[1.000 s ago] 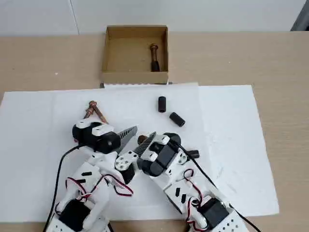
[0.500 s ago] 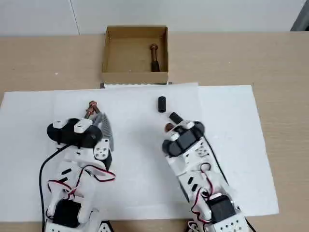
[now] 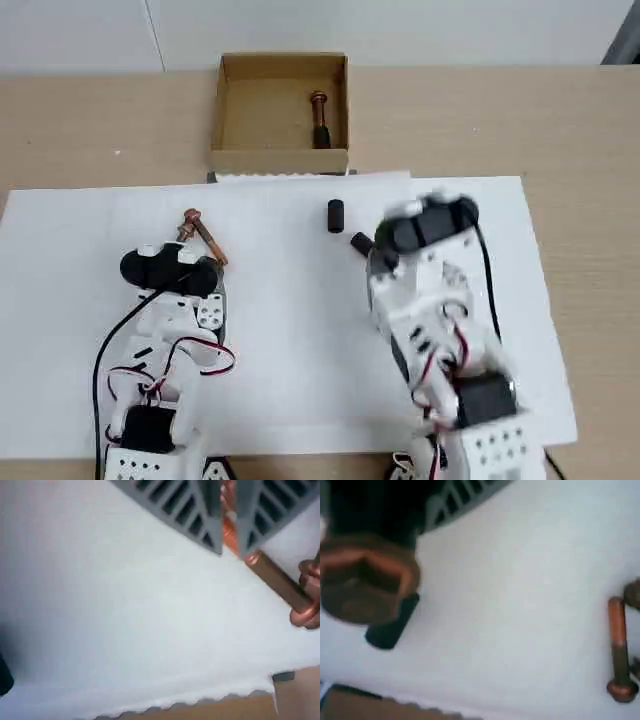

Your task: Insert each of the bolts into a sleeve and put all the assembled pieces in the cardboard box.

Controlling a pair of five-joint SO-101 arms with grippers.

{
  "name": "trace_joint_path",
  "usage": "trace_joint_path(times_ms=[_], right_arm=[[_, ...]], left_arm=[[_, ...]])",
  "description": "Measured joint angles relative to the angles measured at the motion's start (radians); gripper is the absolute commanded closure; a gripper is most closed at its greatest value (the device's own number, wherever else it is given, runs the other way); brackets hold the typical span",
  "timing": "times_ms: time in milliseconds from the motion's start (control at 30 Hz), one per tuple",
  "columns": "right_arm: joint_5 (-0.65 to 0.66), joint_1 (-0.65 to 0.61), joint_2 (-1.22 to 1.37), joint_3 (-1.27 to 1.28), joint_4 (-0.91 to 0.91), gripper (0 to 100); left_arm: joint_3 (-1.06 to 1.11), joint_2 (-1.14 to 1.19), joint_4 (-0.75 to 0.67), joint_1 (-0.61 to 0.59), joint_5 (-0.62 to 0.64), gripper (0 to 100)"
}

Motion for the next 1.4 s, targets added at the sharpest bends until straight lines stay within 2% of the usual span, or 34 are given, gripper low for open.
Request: trace_joint_path(times_ms=[367,833,1100,1267,1400], right_arm=[[-0.015,-0.002,0.746,-0.597,-0.137,99.5],[-0.015,-0.002,1.61,-1.478,-0.14,99.1],[0.021,-0.002,1.984,-1.866,-0.14,98.3],[0.091,-0.002,2.156,-2.051,-0.14,86.5],[0.098,-0.002,2.217,-2.162,-0.095,86.7]], left_arm=[[0.0,0.0,0.054,0.0,-0.011,99],[0.0,0.0,0.103,0.0,-0.011,99],[0.0,0.0,0.103,0.0,-0.011,99],[0.0,0.0,0.103,0.0,-0.011,99],[0.0,0.0,0.103,0.0,-0.011,99]])
